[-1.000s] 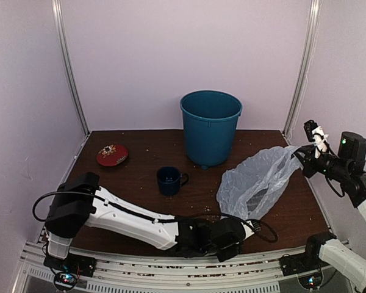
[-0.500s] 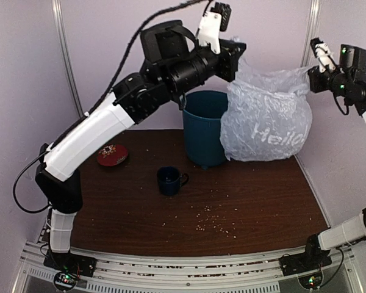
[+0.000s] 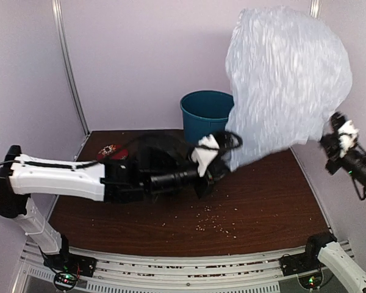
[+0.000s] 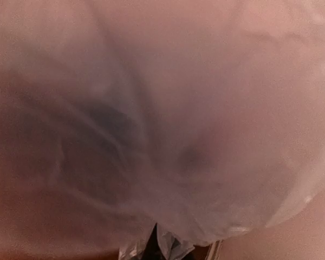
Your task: Put the trash bags into the trash bin
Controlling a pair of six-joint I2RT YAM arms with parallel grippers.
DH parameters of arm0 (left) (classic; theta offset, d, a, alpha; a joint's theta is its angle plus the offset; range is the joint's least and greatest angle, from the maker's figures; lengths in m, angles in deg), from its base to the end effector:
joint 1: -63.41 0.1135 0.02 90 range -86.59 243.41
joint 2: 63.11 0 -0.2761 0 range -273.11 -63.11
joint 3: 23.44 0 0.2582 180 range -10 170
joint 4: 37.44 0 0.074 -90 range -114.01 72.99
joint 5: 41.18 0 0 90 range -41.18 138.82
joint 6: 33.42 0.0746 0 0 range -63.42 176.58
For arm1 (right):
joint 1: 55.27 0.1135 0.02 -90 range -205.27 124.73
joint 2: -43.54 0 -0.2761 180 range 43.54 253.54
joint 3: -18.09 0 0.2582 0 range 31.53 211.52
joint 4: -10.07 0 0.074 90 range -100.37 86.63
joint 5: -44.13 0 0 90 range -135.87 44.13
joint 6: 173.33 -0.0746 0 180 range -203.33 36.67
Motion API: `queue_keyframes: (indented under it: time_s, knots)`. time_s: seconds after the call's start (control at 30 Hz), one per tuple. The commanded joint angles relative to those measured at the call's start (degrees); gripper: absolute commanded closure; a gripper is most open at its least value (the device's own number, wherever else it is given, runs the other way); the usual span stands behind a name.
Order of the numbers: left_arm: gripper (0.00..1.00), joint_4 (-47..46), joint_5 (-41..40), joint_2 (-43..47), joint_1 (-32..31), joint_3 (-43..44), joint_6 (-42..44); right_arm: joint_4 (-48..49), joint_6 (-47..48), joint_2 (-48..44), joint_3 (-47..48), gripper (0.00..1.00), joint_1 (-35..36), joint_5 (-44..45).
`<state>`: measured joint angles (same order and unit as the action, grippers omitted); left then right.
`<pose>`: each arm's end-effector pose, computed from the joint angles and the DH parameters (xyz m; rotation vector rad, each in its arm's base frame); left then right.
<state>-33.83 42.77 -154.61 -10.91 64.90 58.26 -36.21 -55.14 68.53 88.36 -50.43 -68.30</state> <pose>0.1244 -0.4140 0.3578 1.0193 1.4389 -0.8518 0.0916 0.0363 0.4111 -0.7338 1.4071 -0.0073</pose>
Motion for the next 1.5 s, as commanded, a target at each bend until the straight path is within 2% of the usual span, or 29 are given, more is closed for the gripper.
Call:
queue_keyframes:
  time_s: [0.0,0.1,0.27,0.33,0.43,0.5,0.67,0.73,0.8,0.87,0.93,1.03,1.1,1.17,1.23,1.3,1.33,1.4,1.47]
  knots:
    - [1.0,-6.6,0.9,-1.1,-0.1,-9.2,-8.8,-8.9,8.3,-5.3,-13.2,1.0,-3.6,-1.7]
    - [1.0,-6.1,-0.5,0.2,-1.8,-8.0,-8.2,-9.8,7.8,-7.8,-11.8,1.0,-4.2,-2.8]
    - [1.0,-1.2,0.6,2.1,-2.6,-3.0,-6.0,-18.7,11.7,-1.7,-2.5,1.0,-4.2,-8.7]
    - [1.0,1.2,0.1,2.6,-2.4,0.0,-4.8,-18.7,9.6,1.1,0.8,1.0,-4.2,-10.2]
    - [1.0,5.3,-0.2,1.1,-1.3,7.1,-2.5,-13.2,0.8,7.6,4.8,1.0,-4.2,-8.3]
    - [1.0,8.7,-0.9,-2.5,0.4,14.3,-1.9,-8.8,-5.3,13.7,9.6,1.0,-4.2,-4.5]
    - [1.0,16.6,-0.5,-18.4,4.2,47.4,2.5,-3.2,-14.8,31.7,26.3,1.0,-4.2,11.2]
    - [1.0,20.1,0.0,-26.3,4.4,63.3,5.6,-4.4,-15.6,37.6,36.6,1.0,-4.2,11.7]
    - [1.0,19.4,1.9,-30.8,4.3,72.8,6.9,-5.5,-15.7,40.2,46.3,1.0,-4.2,8.7]
    - [1.0,13.7,3.5,-29.6,4.0,71.7,7.3,-5.0,-15.8,39.9,53.3,1.0,-4.2,5.0]
    - [1.0,6.3,5.2,-25.0,3.1,65.0,8.7,-4.4,-14.8,37.8,57.3,1.0,-4.2,1.9]
    - [1.0,-1.8,7.2,-18.8,1.4,55.2,12.0,-2.1,-13.0,31.4,56.0,1.0,-4.2,0.6]
    - [1.0,-2.0,8.6,-17.2,0.6,53.8,13.4,0.4,-11.6,26.2,51.7,1.0,-4.2,-0.4]
    - [1.0,1.2,10.4,-16.8,0.4,53.8,13.6,2.7,-11.4,21.3,46.0,1.0,-4.2,-0.7]
    - [1.0,0.7,7.6,-15.4,0.6,48.6,13.0,1.2,-11.0,17.6,37.8,1.0,-4.4,-0.8]
    - [1.0,-4.5,4.1,-15.2,2.5,34.7,12.4,1.8,-6.0,12.7,21.8,1.0,-4.4,0.2]
    - [1.0,-4.7,3.0,-16.6,4.0,30.4,11.6,2.1,-2.6,11.2,12.1,1.0,-4.4,3.1]
    - [1.0,1.3,2.9,-20.8,6.6,27.7,8.7,0.6,3.2,10.9,-2.1,1.0,-4.4,9.8]
    - [1.0,5.0,5.6,-22.7,8.1,24.3,4.8,-4.0,7.6,11.1,-8.9,1.0,-4.4,11.1]
